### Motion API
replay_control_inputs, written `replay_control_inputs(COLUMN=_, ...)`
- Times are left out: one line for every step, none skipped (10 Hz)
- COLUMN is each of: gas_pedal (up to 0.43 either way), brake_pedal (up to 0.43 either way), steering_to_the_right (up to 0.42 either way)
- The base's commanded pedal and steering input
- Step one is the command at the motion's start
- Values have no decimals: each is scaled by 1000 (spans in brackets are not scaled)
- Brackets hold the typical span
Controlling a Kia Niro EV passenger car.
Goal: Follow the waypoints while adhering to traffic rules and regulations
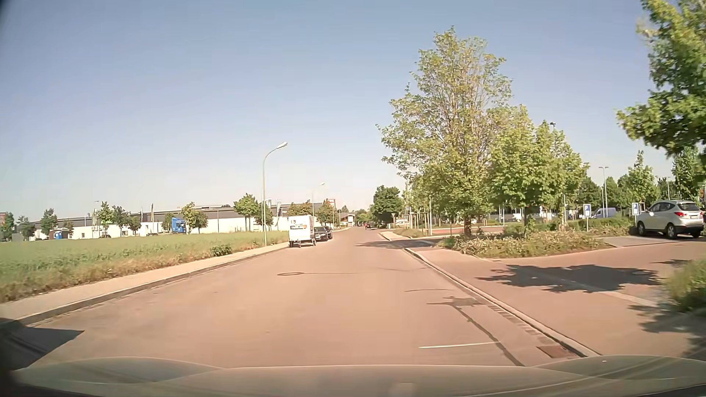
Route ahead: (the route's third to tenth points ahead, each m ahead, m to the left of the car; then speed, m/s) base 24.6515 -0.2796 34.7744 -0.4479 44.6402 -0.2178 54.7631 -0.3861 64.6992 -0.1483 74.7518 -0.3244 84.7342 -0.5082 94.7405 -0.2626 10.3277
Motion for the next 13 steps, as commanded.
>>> replay_control_inputs(gas_pedal=98, brake_pedal=0, steering_to_the_right=-9)
replay_control_inputs(gas_pedal=98, brake_pedal=0, steering_to_the_right=-7)
replay_control_inputs(gas_pedal=87, brake_pedal=0, steering_to_the_right=-4)
replay_control_inputs(gas_pedal=67, brake_pedal=0, steering_to_the_right=-5)
replay_control_inputs(gas_pedal=67, brake_pedal=0, steering_to_the_right=-5)
replay_control_inputs(gas_pedal=67, brake_pedal=0, steering_to_the_right=-5)
replay_control_inputs(gas_pedal=67, brake_pedal=0, steering_to_the_right=-5)
replay_control_inputs(gas_pedal=59, brake_pedal=0, steering_to_the_right=-5)
replay_control_inputs(gas_pedal=59, brake_pedal=0, steering_to_the_right=-5)
replay_control_inputs(gas_pedal=59, brake_pedal=0, steering_to_the_right=-5)
replay_control_inputs(gas_pedal=59, brake_pedal=0, steering_to_the_right=-6)
replay_control_inputs(gas_pedal=47, brake_pedal=0, steering_to_the_right=-6)
replay_control_inputs(gas_pedal=28, brake_pedal=0, steering_to_the_right=-9)
